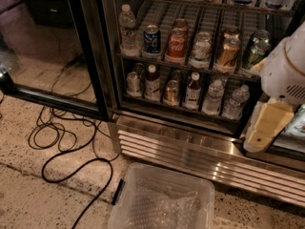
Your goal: Pick blue plastic bottle from bottom shelf of fridge
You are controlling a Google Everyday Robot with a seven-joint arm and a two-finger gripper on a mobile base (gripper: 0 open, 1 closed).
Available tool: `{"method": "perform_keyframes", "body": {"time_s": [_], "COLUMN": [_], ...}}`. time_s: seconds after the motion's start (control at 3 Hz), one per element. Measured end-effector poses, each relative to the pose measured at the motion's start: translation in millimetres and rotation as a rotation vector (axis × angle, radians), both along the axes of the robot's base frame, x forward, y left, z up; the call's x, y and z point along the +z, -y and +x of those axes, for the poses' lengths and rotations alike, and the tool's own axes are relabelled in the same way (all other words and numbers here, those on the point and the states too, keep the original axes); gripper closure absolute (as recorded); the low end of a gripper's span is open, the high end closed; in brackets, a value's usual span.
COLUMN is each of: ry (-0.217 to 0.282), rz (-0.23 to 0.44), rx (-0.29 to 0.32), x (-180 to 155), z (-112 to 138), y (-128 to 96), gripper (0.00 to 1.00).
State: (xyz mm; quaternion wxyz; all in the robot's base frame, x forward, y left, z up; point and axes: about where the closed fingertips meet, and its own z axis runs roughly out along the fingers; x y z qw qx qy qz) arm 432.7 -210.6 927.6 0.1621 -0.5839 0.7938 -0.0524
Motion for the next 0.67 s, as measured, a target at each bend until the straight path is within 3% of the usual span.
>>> {"method": "perform_keyframes", "body": {"time_s": [0.33, 0.67], "ry": [-0.024, -0.024], "rz": [0.013, 0.013], "rx": [-0.034, -0.034], "x": [-47.7, -47.7], "z": [-4.4, -4.4], "y": [-1.6, -1.6], "gripper": [0.0, 0.0]}}
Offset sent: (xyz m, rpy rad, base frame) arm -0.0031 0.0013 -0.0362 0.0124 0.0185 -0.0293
